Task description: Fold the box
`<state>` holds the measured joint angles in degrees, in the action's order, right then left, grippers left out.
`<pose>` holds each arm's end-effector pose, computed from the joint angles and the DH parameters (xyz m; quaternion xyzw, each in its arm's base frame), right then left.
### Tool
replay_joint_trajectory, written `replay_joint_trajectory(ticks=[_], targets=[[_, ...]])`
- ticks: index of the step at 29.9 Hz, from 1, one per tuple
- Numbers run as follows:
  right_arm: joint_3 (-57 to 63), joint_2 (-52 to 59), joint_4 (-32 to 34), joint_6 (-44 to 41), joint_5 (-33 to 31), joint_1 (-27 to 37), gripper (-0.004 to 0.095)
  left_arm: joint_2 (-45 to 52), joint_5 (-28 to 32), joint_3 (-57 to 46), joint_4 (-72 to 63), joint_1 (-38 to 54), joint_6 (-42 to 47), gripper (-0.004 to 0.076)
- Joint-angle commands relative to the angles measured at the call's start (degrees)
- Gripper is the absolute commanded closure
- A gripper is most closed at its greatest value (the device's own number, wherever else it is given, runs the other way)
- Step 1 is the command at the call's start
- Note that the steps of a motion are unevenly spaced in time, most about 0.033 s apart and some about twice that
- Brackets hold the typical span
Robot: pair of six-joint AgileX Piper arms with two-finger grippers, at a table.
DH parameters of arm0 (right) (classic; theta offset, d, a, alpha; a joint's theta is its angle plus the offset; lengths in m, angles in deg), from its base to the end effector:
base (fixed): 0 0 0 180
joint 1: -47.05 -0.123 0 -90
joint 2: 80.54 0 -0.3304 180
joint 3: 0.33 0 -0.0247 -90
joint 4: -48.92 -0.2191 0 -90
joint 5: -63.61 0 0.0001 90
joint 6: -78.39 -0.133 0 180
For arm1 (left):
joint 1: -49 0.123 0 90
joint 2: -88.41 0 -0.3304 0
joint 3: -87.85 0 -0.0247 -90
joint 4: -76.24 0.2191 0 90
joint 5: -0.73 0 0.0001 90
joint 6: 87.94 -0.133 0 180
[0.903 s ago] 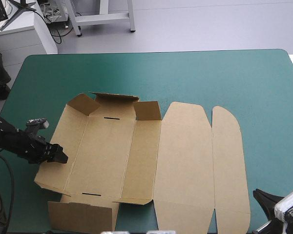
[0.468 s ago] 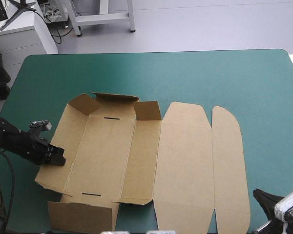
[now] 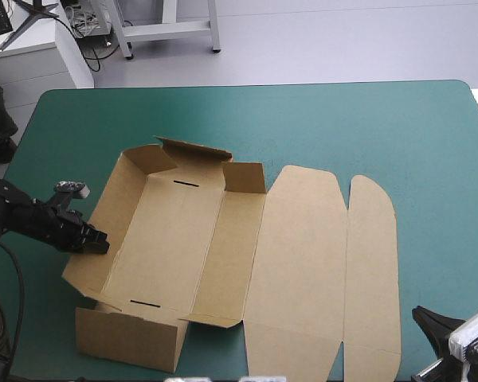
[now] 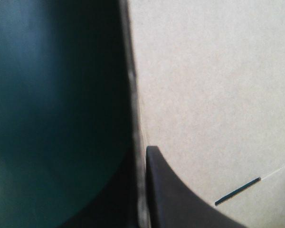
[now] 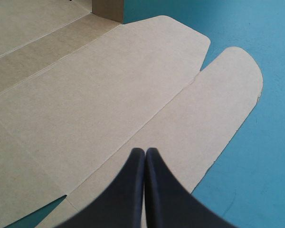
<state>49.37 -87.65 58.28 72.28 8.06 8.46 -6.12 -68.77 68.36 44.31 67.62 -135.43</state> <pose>-0.0169 -0.0363 0.2550 -0.2324 0.7947 0.1355 0.5441 0.2444 0.0128 0.2702 0.1387 0.9566 -0.2295 0.1141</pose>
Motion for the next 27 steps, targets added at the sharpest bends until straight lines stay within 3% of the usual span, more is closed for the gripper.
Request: replay_joint_trajectory(ticks=[1,9,14,27], targets=[[-1.45,-1.43,0.88,0.09,4.62,0.44,0.0927,1.84,-0.41,8.08,3.04,-6.71,-0.73,0.0734],[-1.45,-1.43,0.88,-0.05,4.77,0.44,0.0927,0.73,11.57,23.12,21.18,-28.09,2.73,0.0734],[-1.45,-1.43,0.88,-0.15,4.77,0.44,0.0927,-2.89,13.18,30.49,31.14,-37.50,2.50,0.0734],[-1.45,-1.43,0.77,-1.63,4.77,0.44,0.0927,-7.01,24.78,33.06,50.57,-53.00,-1.54,0.0734]])
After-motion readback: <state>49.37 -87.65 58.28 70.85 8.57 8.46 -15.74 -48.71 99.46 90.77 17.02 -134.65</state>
